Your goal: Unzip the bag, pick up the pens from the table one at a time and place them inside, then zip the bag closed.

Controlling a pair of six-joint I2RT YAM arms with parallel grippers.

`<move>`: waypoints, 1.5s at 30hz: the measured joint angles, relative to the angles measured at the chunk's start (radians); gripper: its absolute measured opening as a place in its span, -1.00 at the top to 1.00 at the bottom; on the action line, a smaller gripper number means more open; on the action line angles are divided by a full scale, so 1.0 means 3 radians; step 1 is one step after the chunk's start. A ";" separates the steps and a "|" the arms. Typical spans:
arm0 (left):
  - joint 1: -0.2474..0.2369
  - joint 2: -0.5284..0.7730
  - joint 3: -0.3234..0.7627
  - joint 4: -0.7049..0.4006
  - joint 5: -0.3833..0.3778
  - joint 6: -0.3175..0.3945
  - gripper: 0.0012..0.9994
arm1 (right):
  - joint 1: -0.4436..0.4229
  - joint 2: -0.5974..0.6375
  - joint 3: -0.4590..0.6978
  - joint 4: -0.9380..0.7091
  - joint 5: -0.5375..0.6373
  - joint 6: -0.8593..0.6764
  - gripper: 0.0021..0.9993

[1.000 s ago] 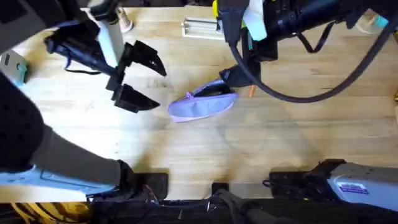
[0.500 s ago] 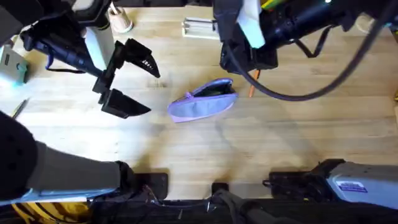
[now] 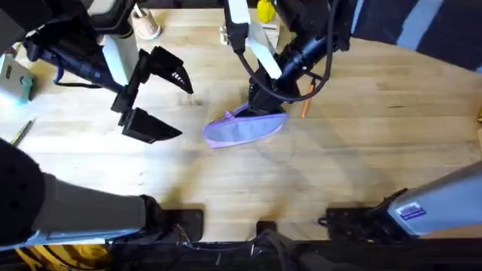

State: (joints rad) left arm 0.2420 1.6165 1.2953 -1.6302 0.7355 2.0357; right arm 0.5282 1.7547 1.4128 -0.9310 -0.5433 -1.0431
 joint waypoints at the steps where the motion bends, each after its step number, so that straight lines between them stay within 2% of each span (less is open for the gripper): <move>1: 0.0000 0.0000 0.0000 0.0000 0.0000 0.0000 -0.99 | 0.0000 0.0015 0.0000 -0.0006 -0.0019 0.0000 0.94; 10: 0.0000 0.0000 0.0000 0.0000 0.0001 0.0000 -0.99 | 0.0006 0.0159 0.0000 -0.0012 -0.0138 0.0000 0.94; 17: 0.0000 0.0000 0.0000 0.0025 0.0001 0.0000 -0.99 | 0.0047 0.0562 0.0001 0.0075 -0.0336 0.0001 0.94; 31: 0.0000 0.0000 0.0000 0.0037 0.0001 0.0000 -0.99 | 0.0074 0.0582 0.0001 0.0088 -0.0360 0.0001 0.94; 32: 0.0000 0.0000 0.0000 0.0037 0.0001 0.0000 -0.99 | 0.0075 0.0582 0.0001 0.0087 -0.0360 0.0008 0.87; 33: 0.0000 0.0000 0.0000 0.0037 0.0001 0.0000 -0.99 | 0.0078 0.0582 0.0001 0.0084 -0.0360 0.0018 0.70; 37: 0.0000 0.0000 0.0000 0.0038 0.0001 0.0000 -0.99 | 0.0097 0.0582 0.0001 0.0076 -0.0354 0.0005 -0.48; 38: 0.0000 0.0000 0.0000 0.0037 0.0001 0.0000 -0.99 | 0.0105 0.0582 0.0001 0.0061 -0.0363 0.0000 -0.98; 45: 0.0000 0.0000 0.0000 0.0037 0.0001 0.0000 -0.99 | 0.0106 0.0582 0.0001 0.0065 -0.0362 -0.0001 -0.99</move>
State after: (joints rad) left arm 0.2420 1.6165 1.2953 -1.6192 0.7357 2.0357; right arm 0.5600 1.9293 1.4132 -0.9114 -0.6518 -1.0435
